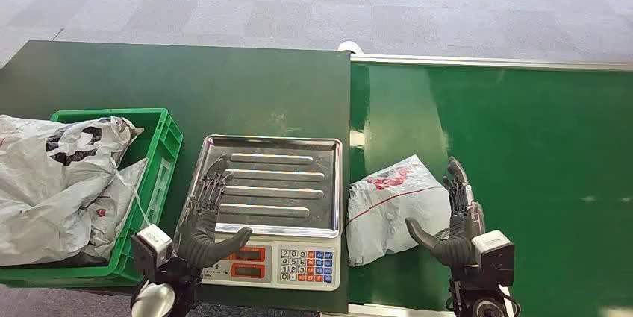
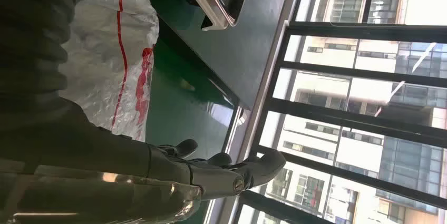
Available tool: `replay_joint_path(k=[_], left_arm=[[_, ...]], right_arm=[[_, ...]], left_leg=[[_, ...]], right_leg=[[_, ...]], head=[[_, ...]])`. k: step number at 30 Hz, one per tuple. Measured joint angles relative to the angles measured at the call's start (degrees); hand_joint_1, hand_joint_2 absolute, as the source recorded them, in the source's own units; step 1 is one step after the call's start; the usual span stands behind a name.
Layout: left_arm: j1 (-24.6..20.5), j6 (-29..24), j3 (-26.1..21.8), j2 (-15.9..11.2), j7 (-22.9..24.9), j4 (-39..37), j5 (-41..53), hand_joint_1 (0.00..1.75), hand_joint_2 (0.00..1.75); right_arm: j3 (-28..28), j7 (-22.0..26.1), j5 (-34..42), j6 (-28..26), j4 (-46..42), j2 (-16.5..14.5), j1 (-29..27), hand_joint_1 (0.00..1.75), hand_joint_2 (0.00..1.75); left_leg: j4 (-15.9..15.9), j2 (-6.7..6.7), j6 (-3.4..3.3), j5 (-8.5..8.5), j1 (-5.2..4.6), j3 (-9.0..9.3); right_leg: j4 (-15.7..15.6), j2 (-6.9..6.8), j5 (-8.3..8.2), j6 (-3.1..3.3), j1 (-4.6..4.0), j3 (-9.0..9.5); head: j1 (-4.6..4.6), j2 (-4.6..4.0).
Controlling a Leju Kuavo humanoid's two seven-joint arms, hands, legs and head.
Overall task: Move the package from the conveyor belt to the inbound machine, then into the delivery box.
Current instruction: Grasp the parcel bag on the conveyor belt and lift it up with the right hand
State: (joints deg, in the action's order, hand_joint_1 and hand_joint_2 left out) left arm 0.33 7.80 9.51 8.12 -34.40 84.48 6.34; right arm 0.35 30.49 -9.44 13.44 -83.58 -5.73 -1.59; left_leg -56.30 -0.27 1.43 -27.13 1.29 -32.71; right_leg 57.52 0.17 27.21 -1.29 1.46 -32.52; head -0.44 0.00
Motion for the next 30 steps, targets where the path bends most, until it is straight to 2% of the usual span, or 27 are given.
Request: replay_joint_path(k=[23, 26, 30], left_arm=[[0.49, 0.86, -0.44, -0.03, -0.08, 0.10, -0.74, 0.00, 1.75], [0.95, 1.11, -0.46, -0.03, -0.64, 0.07, -0.93, 0.00, 1.75], [2.14, 1.03, -0.64, -0.04, -0.62, 0.43, -0.95, 0.00, 1.75]], right_arm=[[0.28, -0.44, -0.52, -0.29, 1.62, 0.01, 0.31, 0.00, 1.75], [0.26, -3.26, -5.84, -4.88, 2.89, 0.21, 0.64, 0.00, 1.75], [0.11, -8.24, -20.55, -17.48, 7.23, 0.92, 2.70, 0.00, 1.75]], left_leg=[[0.00, 0.01, 0.00, 0.00, 0.00, 0.00], [0.00, 0.02, 0.00, 0.00, 0.00, 0.00], [0.00, 0.05, 0.00, 0.00, 0.00, 0.00]], right_leg=[[0.00, 0.00, 0.00, 0.00, 0.00, -0.01], [0.00, 0.00, 0.00, 0.00, 0.00, -0.01], [0.00, 0.01, 0.00, 0.00, 0.00, 0.00]], head=[[0.00, 0.00], [0.00, 0.00], [0.01, 0.00]])
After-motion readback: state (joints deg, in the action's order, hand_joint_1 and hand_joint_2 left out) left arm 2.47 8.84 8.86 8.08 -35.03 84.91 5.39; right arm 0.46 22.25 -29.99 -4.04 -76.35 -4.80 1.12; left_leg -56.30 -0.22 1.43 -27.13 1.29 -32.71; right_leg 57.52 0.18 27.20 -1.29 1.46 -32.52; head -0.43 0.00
